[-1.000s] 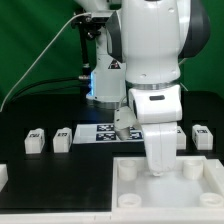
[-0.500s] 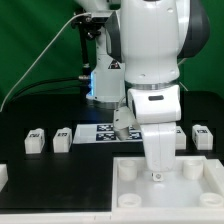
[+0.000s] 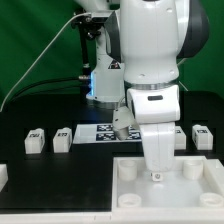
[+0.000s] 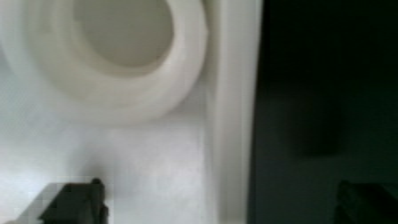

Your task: Assemble one leg

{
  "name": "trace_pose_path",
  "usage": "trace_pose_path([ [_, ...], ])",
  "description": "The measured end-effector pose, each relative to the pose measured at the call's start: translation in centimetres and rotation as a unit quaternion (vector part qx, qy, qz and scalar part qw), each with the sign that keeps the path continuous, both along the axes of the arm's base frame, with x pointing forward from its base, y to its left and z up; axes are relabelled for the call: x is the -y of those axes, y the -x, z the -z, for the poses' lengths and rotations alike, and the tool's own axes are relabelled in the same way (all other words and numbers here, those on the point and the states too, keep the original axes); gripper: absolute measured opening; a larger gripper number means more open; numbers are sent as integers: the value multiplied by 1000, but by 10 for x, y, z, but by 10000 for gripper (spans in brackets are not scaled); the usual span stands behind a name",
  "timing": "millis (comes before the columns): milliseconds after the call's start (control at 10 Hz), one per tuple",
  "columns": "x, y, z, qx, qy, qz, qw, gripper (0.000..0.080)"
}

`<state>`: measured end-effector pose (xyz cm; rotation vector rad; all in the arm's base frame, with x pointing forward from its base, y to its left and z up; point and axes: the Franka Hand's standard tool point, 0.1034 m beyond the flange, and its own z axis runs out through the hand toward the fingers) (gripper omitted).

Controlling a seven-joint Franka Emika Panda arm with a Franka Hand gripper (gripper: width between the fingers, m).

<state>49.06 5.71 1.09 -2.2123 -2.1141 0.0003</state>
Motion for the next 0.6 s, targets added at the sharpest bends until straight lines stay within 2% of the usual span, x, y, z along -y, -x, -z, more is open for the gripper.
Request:
trace_pose_path([
  [200,-9,4,-23,6,9,83,997,649],
  [300,-21,7,-38,8,13,147,989,649],
  [400,-34,10,-48,6,18,224,974,649],
  [600,-67,14,-53,-2,17,363,932,649],
])
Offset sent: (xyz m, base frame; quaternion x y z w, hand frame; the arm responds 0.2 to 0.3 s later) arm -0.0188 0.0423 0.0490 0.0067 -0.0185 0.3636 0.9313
